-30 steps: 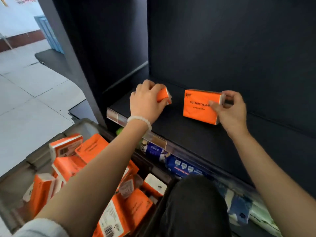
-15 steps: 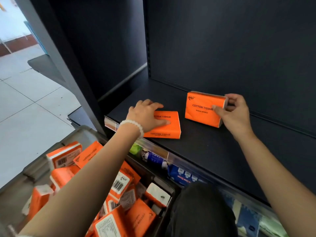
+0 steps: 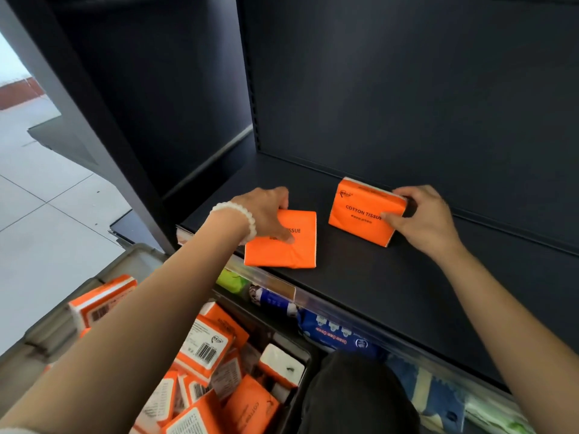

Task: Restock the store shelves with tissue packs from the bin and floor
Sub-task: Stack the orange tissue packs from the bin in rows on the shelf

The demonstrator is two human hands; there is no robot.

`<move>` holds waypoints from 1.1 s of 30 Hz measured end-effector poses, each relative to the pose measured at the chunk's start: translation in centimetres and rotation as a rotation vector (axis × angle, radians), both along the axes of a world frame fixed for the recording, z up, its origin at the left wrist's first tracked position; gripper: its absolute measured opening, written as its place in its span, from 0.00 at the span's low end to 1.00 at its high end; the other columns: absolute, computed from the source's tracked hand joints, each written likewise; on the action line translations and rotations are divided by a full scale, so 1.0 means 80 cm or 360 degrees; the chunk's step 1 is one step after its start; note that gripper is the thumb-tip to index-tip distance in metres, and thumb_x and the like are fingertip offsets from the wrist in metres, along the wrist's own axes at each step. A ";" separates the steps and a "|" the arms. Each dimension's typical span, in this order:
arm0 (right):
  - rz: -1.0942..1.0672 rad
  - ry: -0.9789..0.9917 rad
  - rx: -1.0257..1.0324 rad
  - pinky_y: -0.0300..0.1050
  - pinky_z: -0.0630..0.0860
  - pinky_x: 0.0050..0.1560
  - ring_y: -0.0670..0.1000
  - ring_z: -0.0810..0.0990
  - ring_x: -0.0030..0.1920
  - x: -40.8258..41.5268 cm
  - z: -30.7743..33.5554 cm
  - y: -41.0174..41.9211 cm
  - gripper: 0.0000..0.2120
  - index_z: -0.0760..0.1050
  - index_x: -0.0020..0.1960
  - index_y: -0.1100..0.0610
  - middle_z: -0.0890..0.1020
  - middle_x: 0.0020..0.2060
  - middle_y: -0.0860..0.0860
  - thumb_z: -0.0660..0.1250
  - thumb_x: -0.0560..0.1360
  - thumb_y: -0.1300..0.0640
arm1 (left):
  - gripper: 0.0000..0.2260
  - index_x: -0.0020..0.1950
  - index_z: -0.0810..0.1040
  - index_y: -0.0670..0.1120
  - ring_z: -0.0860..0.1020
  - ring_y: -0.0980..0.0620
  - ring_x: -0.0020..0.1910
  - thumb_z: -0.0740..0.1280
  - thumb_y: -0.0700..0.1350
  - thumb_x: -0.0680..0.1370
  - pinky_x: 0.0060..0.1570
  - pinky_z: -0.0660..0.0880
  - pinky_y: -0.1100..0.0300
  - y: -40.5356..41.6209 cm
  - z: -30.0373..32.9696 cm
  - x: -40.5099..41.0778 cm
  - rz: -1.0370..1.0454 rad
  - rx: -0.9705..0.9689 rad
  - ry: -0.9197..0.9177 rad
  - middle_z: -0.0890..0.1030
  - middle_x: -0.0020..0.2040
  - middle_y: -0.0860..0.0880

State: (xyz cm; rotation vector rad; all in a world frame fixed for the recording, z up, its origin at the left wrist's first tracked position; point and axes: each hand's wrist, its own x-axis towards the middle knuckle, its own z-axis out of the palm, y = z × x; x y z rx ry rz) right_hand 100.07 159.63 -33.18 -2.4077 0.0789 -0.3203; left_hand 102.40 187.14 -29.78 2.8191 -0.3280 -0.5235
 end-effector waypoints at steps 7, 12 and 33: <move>0.0112 -0.0078 -0.0150 0.36 0.65 0.55 0.45 0.69 0.53 0.042 0.010 0.007 0.22 0.76 0.62 0.53 0.69 0.51 0.48 0.74 0.70 0.61 | 0.23 0.67 0.68 0.56 0.73 0.48 0.60 0.70 0.50 0.73 0.57 0.72 0.51 0.011 0.018 0.054 -0.0155 0.0138 -0.0394 0.73 0.62 0.51; 0.0091 -0.0231 -0.0085 0.37 0.67 0.53 0.46 0.72 0.52 0.088 0.008 0.025 0.20 0.77 0.59 0.53 0.70 0.51 0.47 0.74 0.69 0.60 | 0.20 0.65 0.68 0.56 0.73 0.46 0.59 0.68 0.49 0.74 0.55 0.70 0.49 0.018 0.010 0.116 -0.0090 0.0219 -0.0658 0.72 0.61 0.50; -0.0066 -0.0849 -0.0440 0.51 0.77 0.46 0.58 0.73 0.48 0.189 -0.049 0.100 0.17 0.81 0.53 0.62 0.77 0.47 0.55 0.77 0.66 0.59 | 0.19 0.65 0.75 0.49 0.68 0.43 0.60 0.68 0.39 0.74 0.58 0.69 0.49 0.030 -0.061 0.239 -0.0089 -0.0210 -0.1228 0.72 0.59 0.44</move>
